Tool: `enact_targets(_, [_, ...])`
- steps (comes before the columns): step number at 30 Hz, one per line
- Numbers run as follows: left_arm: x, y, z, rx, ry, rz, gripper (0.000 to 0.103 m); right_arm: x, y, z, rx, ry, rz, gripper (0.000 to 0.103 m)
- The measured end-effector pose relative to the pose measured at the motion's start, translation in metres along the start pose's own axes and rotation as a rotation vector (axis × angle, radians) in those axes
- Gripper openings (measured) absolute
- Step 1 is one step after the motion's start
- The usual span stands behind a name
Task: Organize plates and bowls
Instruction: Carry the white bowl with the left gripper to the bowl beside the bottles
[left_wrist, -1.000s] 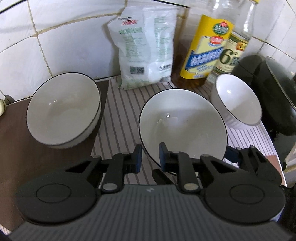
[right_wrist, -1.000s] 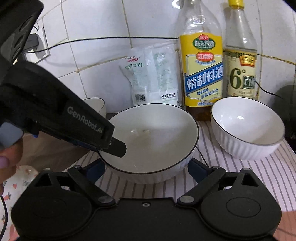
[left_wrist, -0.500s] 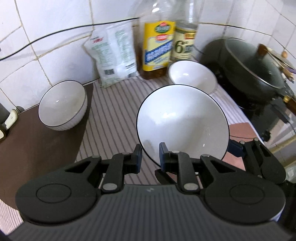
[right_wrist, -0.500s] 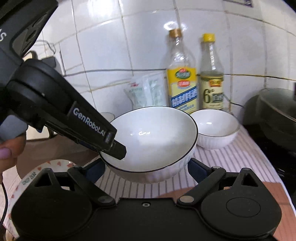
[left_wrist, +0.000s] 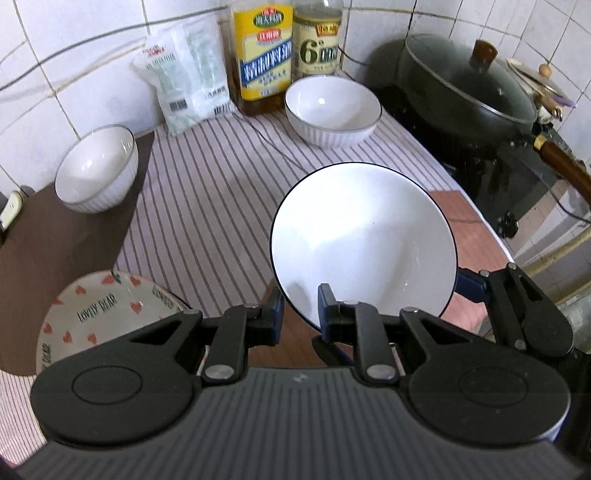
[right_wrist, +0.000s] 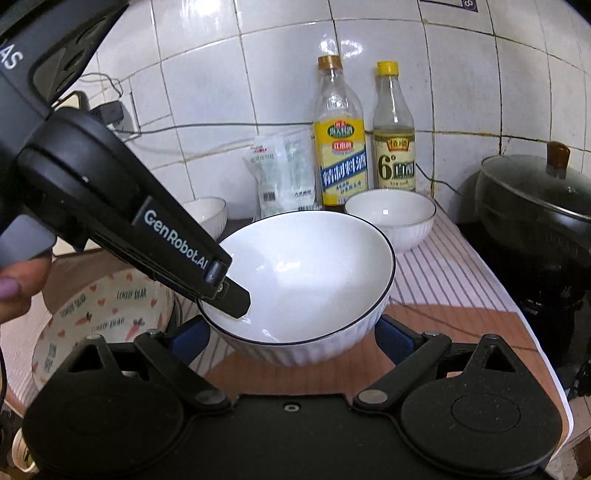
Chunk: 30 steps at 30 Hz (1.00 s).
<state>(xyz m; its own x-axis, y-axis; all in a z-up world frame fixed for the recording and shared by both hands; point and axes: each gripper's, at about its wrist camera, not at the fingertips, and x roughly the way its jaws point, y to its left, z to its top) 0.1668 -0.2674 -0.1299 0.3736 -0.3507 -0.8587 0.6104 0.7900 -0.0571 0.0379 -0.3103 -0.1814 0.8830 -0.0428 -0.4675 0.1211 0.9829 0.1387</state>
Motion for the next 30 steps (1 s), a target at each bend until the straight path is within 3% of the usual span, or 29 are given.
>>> enact_targets(16, [0.042, -0.004, -0.018, -0.035, 0.04, -0.005, 0.018, 0.016, -0.009, -0.027, -0.023, 0.057, 0.008, 0.098])
enact_targets(23, [0.043, -0.006, -0.016, -0.039, 0.037, -0.004, 0.018, 0.015, -0.01, -0.028, -0.027, 0.042, 0.014, 0.098])
enact_targets(30, [0.046, 0.001, -0.015, -0.074, 0.061, -0.02, 0.03, 0.007, -0.004, -0.027, -0.054, 0.066, -0.046, 0.098])
